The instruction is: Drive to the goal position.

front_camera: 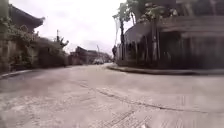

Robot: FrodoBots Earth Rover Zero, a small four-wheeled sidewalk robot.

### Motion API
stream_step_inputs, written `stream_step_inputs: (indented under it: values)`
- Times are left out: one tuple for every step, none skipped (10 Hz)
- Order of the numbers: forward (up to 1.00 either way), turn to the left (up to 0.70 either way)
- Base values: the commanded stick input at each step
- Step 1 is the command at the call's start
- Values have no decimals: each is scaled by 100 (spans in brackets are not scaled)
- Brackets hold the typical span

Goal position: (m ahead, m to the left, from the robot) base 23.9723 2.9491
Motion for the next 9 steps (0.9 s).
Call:
stream_step_inputs:
  values:
    - [100, 0]
    - [100, 0]
    - [100, 0]
    - [100, 0]
    - [100, 0]
    - [100, 0]
    - [100, 0]
    - [100, 0]
    - [100, 1]
